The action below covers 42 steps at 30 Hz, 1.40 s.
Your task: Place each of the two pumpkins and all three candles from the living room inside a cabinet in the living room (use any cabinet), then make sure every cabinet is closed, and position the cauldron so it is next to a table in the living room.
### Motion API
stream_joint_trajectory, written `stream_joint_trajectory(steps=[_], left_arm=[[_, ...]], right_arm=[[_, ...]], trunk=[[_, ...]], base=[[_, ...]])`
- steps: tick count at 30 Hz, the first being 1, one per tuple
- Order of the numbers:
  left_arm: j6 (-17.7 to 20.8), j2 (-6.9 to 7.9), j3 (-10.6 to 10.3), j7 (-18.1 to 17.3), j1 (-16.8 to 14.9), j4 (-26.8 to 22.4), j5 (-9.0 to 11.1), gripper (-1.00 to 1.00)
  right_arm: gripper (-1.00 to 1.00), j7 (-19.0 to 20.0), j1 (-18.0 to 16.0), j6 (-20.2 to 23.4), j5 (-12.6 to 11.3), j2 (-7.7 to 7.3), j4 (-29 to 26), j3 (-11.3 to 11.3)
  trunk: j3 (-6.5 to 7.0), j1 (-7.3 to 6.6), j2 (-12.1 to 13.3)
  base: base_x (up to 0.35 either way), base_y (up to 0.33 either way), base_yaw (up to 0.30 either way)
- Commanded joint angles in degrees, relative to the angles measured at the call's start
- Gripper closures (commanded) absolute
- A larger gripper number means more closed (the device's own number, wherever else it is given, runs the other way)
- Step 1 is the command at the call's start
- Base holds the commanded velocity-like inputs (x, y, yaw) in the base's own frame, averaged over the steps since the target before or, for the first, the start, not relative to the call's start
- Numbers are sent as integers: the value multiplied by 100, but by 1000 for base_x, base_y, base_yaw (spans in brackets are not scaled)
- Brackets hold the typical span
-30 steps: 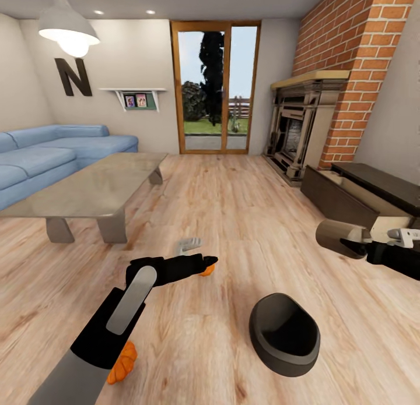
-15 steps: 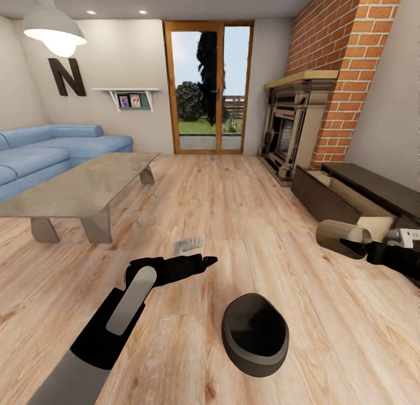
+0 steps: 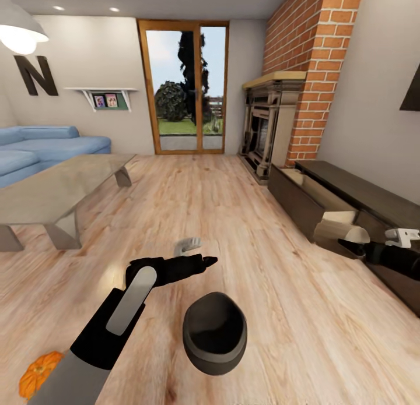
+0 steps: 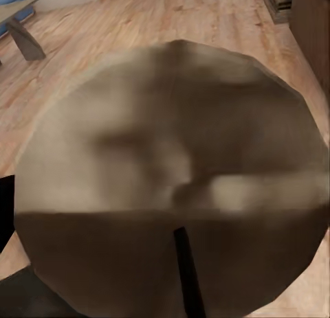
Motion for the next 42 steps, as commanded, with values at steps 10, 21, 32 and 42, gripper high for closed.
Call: stream_joint_trajectory(steps=[10,21,32,42], left_arm=[[6,3,1,62,-5,19,51,-100],[4,6,5,59,-3,21,52,-100],[-22,20,92,60,12,-5,70,-100],[-27,41,100,74,12,-14,54,-100]], right_arm=[[100,-11,-4,43,-75,1,0,93],[100,-11,4,41,-75,8,0,137],[100,-11,5,37,-75,9,0,228],[100,-11,13,25,-75,25,0,243]], trunk=[[-6,-1,-3],[-6,-1,-3],[-6,-1,-3],[-9,-1,-3]], base=[[45,-346,-270],[123,-333,-273],[83,-89,-273],[311,-86,-219]])
